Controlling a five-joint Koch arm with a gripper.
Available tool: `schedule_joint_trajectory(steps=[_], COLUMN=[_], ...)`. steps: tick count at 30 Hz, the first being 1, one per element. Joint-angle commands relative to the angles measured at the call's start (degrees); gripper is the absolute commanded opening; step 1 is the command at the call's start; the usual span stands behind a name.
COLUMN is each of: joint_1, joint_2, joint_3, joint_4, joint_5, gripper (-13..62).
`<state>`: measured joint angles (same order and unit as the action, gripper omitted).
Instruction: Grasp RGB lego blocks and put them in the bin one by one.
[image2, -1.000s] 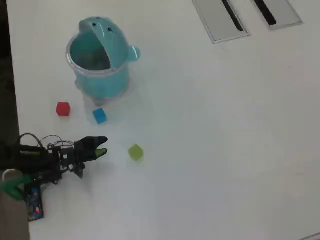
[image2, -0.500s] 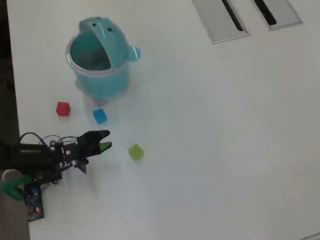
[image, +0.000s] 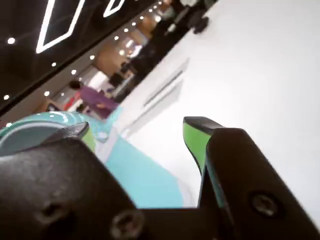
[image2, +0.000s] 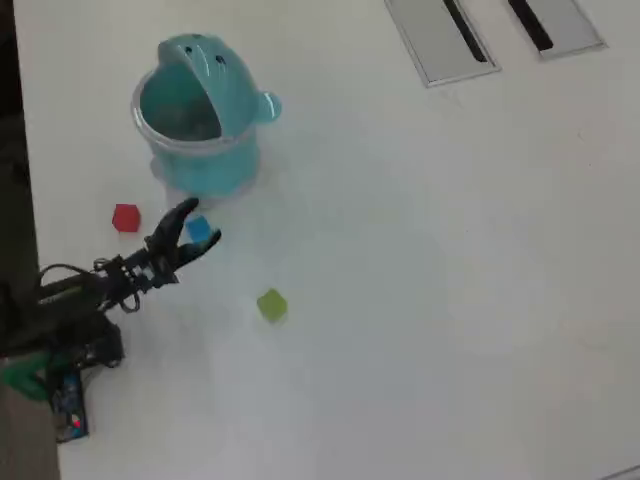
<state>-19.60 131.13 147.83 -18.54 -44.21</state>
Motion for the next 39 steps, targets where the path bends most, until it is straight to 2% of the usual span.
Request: schedule_joint_trajectory(steps=[1, 19, 24, 32, 39], joint_1=[-2.7, -23.0, -37.4, -47.7, -51.2], joint_2=[4.3, 4.5, 4.5, 3.3, -5.5], joint_3=[-6.7, -18.7, -21.0, -22.2, -24.6], joint_4=[4.2, 40.2, 52.6, 55.7, 51.9], joint_5=[-7.4, -37.5, -48.3, -53.4, -54.5], gripper=[33.6, 35.2, 33.8, 32.7, 32.2])
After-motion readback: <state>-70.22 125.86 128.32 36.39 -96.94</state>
